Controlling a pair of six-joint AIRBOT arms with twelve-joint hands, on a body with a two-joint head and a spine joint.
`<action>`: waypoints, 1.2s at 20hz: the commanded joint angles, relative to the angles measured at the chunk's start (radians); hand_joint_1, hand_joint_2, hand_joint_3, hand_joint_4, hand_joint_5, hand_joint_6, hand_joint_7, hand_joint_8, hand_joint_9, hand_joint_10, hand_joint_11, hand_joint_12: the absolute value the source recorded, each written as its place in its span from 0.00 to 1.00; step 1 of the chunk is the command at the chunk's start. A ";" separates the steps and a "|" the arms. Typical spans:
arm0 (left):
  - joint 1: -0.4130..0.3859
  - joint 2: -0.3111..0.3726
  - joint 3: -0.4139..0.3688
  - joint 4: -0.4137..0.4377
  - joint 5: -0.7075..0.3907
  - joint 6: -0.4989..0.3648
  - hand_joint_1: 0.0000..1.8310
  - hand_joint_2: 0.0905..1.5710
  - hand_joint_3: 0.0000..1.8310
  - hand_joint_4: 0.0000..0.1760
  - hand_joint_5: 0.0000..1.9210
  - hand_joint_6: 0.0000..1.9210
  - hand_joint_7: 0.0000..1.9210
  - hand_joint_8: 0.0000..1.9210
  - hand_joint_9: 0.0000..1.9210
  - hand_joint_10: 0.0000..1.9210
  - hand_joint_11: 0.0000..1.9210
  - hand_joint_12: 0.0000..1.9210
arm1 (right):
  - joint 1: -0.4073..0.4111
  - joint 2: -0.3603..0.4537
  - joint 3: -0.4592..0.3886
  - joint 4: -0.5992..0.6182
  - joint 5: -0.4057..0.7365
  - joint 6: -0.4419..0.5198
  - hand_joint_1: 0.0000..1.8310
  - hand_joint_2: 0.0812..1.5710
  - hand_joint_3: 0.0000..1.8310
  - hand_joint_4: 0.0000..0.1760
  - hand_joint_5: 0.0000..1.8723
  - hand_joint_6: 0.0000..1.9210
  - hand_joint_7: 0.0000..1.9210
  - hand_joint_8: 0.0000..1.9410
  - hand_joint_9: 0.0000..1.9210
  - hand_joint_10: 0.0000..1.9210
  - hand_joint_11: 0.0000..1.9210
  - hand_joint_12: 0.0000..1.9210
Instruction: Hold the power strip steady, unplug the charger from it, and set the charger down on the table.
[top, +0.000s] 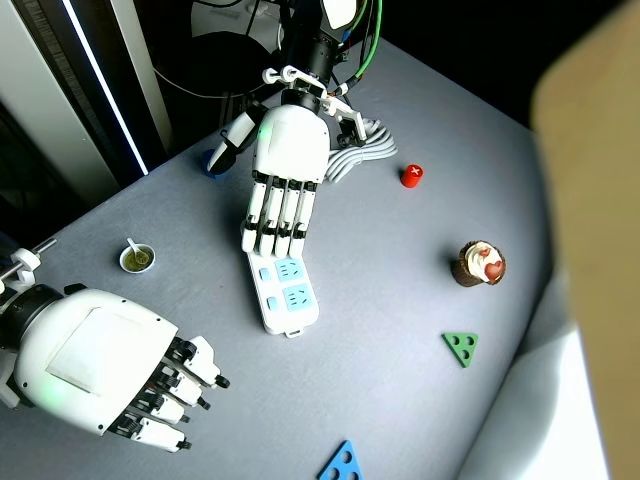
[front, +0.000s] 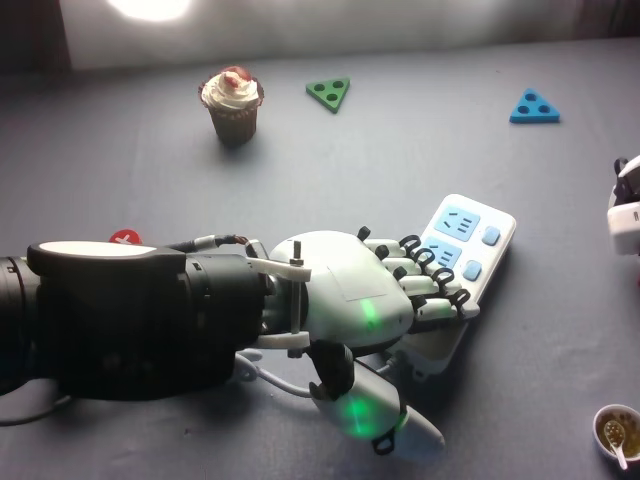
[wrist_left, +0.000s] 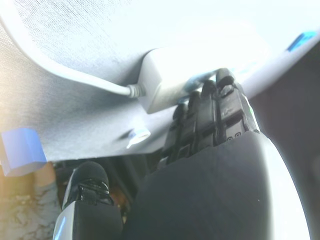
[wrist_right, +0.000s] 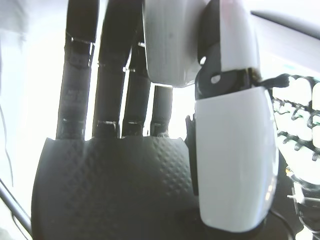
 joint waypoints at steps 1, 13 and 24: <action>0.000 0.000 -0.004 -0.001 -0.012 -0.001 0.00 0.65 0.00 0.00 0.02 0.00 0.04 0.00 0.04 0.00 0.02 0.08 | 0.001 0.014 0.003 -0.019 0.120 -0.003 0.63 0.71 0.00 0.00 0.50 0.54 0.50 0.06 0.55 0.05 0.34 0.46; -0.004 0.003 -0.006 -0.003 -0.011 -0.001 0.00 0.66 0.00 0.00 0.03 0.00 0.04 0.00 0.04 0.00 0.01 0.08 | -0.006 0.023 -0.017 -0.051 0.111 0.031 0.37 0.62 0.00 0.00 0.19 0.00 0.21 0.00 0.20 0.00 0.11 0.19; -0.030 0.016 -0.010 -0.002 -0.017 0.000 0.00 0.66 0.00 0.00 0.03 0.00 0.05 0.00 0.05 0.00 0.02 0.08 | -0.067 0.144 -0.047 -0.060 0.215 0.662 0.34 0.60 0.00 0.00 0.16 0.00 0.18 0.00 0.18 0.00 0.10 0.18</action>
